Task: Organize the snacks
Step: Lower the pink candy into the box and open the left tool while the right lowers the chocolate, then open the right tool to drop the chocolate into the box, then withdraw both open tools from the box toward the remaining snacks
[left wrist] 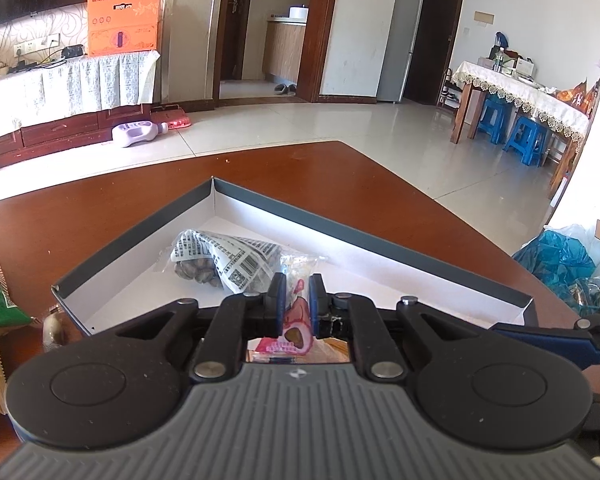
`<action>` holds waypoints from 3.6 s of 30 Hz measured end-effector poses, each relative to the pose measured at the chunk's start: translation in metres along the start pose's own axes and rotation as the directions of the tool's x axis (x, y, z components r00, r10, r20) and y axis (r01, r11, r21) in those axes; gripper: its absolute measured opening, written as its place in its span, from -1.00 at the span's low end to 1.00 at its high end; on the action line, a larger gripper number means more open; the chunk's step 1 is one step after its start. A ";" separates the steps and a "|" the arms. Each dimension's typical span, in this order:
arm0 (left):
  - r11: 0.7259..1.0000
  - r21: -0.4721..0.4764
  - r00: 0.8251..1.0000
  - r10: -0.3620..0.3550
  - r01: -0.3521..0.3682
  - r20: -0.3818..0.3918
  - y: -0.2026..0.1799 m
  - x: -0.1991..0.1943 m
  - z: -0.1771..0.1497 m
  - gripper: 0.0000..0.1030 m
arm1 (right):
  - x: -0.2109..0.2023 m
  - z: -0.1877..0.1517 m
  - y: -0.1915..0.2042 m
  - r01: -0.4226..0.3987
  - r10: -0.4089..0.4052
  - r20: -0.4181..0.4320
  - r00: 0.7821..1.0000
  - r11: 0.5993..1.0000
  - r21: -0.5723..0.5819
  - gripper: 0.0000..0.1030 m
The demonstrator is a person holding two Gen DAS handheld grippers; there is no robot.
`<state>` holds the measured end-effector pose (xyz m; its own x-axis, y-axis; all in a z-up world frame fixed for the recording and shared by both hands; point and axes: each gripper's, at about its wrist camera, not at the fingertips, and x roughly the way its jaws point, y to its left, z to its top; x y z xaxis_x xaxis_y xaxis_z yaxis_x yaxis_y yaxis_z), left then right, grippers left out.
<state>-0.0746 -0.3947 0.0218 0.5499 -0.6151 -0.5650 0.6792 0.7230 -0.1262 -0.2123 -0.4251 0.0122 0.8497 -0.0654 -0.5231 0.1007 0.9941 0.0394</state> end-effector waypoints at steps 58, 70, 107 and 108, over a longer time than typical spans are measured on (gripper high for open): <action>0.999 0.050 0.999 -0.017 0.019 -0.037 0.004 -0.029 -0.015 -0.13 | 0.028 -0.013 -0.011 0.118 -0.117 -0.066 0.991 0.993 0.008 -0.18; 0.999 0.052 1.000 -0.006 0.006 -0.011 0.012 -0.048 -0.015 0.05 | -0.008 -0.007 -0.011 0.218 -0.233 0.079 0.969 0.962 0.166 0.66; 0.984 0.040 0.984 0.176 -0.175 -0.021 0.158 -0.111 -0.052 0.40 | 0.016 -0.008 0.096 -0.181 0.171 -0.074 0.982 0.972 -0.150 0.65; 0.984 0.040 0.984 0.174 -0.173 -0.022 0.157 -0.108 -0.051 0.43 | 0.016 -0.009 0.096 -0.181 0.170 -0.079 0.982 0.972 -0.153 0.66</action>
<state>-0.0524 -0.1985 0.0214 0.6492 -0.4726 -0.5959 0.5923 0.8057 0.0062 -0.1933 -0.3301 0.0000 0.8111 0.1117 -0.5741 -0.1345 0.9909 0.0028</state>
